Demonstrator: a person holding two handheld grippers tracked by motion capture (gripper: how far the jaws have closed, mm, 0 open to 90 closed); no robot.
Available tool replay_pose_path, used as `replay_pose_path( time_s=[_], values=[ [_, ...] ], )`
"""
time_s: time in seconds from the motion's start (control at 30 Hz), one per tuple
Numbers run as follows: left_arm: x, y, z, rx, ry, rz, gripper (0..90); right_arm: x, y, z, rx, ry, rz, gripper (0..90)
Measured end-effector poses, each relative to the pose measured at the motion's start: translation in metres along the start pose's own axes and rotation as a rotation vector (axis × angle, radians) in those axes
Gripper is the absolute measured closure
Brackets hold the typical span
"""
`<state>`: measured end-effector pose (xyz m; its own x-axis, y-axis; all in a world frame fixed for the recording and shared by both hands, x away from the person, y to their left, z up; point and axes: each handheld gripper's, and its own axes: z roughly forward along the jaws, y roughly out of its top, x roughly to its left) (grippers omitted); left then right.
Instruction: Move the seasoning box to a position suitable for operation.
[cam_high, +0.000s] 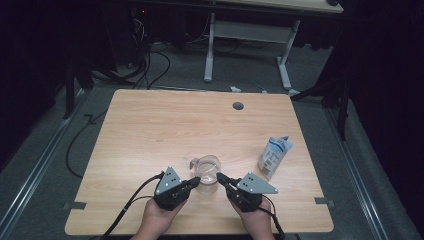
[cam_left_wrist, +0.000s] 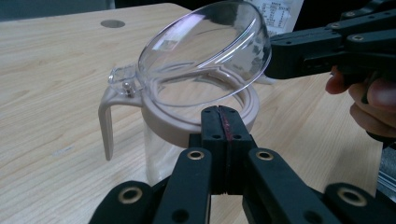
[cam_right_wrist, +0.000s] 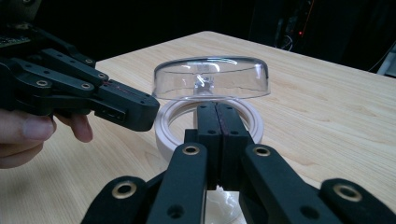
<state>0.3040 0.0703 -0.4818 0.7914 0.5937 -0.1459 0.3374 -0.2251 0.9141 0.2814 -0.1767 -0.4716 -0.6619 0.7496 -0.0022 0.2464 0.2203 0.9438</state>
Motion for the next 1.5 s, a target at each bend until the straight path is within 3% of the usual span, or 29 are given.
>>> replay_pose_path(
  time_s=[0.5,0.9,1.23,1.5],
  values=[
    [-0.001,0.005,0.002,-0.029,0.011,-0.006,89.7,-0.001,-0.006,0.011,0.031,-0.022,-0.002,89.7],
    [0.016,0.018,-0.004,-0.095,0.058,-0.05,89.7,-0.001,-0.009,0.012,0.009,-0.021,-0.007,90.0],
    [0.024,0.019,-0.005,-0.1,0.092,-0.061,89.7,-0.001,-0.009,0.012,0.006,-0.016,-0.006,90.0],
    [0.026,0.018,-0.005,-0.1,0.093,-0.06,89.6,-0.001,-0.009,0.012,0.005,-0.017,-0.007,89.9]
  ],
)
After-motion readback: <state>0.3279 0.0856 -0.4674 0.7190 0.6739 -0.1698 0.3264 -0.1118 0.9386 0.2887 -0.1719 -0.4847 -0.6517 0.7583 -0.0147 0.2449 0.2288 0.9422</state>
